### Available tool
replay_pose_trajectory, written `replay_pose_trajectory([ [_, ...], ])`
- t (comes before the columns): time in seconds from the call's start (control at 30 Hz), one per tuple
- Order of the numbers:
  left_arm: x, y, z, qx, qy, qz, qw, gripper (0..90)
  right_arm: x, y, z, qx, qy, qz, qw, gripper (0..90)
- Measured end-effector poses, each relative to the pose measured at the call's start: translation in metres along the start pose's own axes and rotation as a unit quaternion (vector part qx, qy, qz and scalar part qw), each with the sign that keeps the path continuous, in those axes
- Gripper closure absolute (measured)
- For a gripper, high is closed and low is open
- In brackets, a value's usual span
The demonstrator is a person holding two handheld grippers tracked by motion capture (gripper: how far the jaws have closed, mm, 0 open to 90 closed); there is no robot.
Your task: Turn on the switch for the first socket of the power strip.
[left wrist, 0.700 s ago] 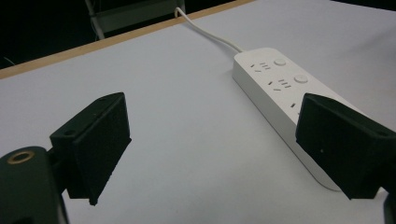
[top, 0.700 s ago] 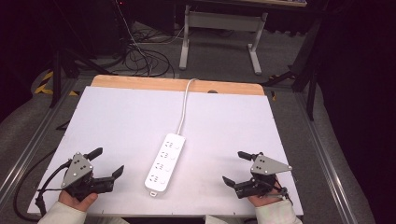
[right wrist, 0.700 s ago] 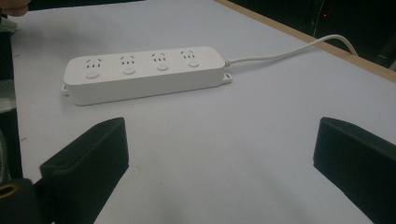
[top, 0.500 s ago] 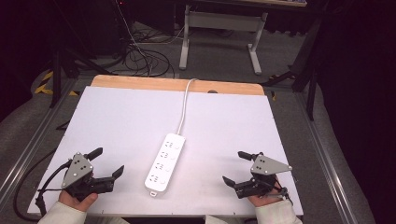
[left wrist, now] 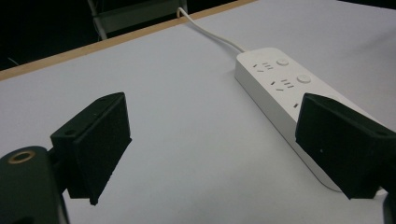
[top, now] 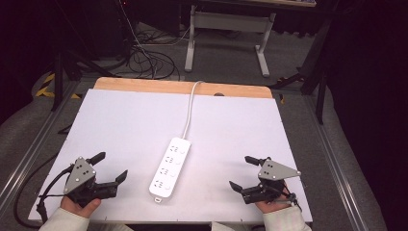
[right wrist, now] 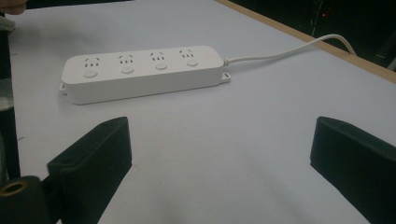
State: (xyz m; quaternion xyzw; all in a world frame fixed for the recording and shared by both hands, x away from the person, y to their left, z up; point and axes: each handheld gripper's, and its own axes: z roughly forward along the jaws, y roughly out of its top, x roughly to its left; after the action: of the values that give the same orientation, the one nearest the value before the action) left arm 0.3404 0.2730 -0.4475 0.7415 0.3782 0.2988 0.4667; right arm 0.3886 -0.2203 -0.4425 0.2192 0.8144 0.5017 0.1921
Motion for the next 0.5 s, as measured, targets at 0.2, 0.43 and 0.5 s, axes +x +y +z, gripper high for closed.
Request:
replay_pose_trajectory([
  [0.2,0.0,0.0,0.0,0.001,0.001,0.001,1.0,11.1,-0.003,0.005,0.001,0.006,0.006,0.003,1.0,11.9],
  [0.43,0.0,0.0,0.0,0.001,0.001,0.0,1.0,11.1,-0.001,0.023,0.004,0.026,0.014,-0.006,0.9996,15.3],
  [0.5,0.0,0.0,0.0,0.001,0.003,0.001,1.0,11.2,-0.002,0.031,0.005,0.03,0.013,-0.008,0.9994,15.9],
])
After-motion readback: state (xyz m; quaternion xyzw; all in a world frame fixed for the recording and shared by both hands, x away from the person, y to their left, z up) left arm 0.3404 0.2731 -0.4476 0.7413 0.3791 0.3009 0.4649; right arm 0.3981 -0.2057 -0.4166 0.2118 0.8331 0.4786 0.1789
